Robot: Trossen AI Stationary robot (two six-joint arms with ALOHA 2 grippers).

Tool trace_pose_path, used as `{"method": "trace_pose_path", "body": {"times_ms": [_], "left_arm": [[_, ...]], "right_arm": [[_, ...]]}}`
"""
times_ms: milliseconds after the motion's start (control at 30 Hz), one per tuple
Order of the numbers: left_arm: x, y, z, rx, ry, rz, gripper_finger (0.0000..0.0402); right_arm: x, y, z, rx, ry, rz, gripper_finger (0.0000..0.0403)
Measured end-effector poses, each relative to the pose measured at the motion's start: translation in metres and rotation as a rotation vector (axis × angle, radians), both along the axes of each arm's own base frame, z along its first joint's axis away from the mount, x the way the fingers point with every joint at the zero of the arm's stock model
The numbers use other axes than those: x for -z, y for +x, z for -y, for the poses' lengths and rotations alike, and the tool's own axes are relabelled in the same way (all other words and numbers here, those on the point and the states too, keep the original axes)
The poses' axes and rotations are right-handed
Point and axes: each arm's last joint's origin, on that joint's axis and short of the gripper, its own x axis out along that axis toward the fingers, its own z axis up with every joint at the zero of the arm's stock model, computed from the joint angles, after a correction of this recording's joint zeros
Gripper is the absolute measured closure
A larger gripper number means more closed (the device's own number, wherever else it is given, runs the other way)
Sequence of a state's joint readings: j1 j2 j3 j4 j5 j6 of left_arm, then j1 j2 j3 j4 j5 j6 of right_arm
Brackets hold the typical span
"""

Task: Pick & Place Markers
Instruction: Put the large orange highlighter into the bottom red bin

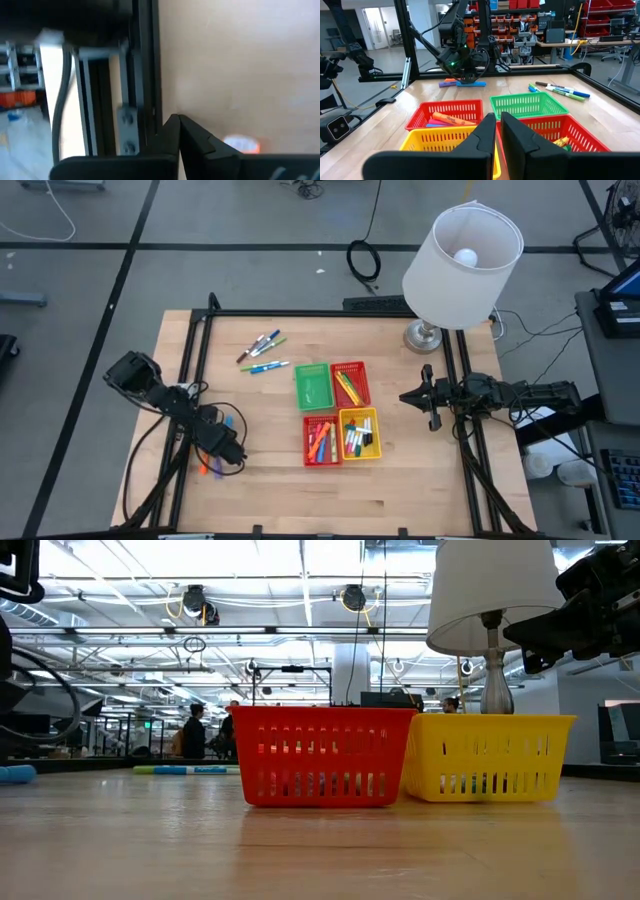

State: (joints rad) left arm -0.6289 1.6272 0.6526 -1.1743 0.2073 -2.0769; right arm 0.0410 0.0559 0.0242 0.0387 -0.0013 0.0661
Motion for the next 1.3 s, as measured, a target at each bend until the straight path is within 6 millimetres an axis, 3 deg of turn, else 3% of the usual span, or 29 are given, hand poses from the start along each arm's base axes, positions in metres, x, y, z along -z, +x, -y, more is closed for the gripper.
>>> {"method": "trace_pose_path", "body": {"times_ms": [167,333,433,533,800,933,1100,1300], "left_arm": [[-0.023,0.006,0.003,0.040,-0.001,0.027,0.0383],[-0.055,0.010,0.011,0.105,-0.053,0.143,0.0396],[-0.062,0.010,0.018,0.082,-0.184,0.274,0.0394],[-0.064,0.005,0.023,0.048,-0.231,0.349,0.0364],[-0.051,-0.015,0.034,-0.070,-0.210,0.295,0.0249],[-0.041,-0.020,0.034,-0.065,-0.207,0.312,0.0210],[-0.027,-0.023,0.036,-0.058,-0.256,0.364,0.0196],[-0.012,-0.027,0.036,-0.067,-0.293,0.427,0.0222]], "right_arm": [[0.000,0.000,0.000,-0.001,0.000,0.000,0.0385],[0.000,0.000,0.000,0.000,0.000,0.000,0.0385],[0.000,0.000,0.000,0.000,0.000,0.000,0.0385],[0.000,0.000,0.000,0.000,0.000,0.000,0.0385],[0.000,0.000,0.000,0.000,0.000,0.000,0.0385],[0.000,0.000,0.000,0.000,0.000,0.000,0.0385],[0.000,0.000,0.000,0.000,0.000,0.001,0.0385],[0.000,0.000,0.000,0.000,0.000,0.000,0.0385]]}}
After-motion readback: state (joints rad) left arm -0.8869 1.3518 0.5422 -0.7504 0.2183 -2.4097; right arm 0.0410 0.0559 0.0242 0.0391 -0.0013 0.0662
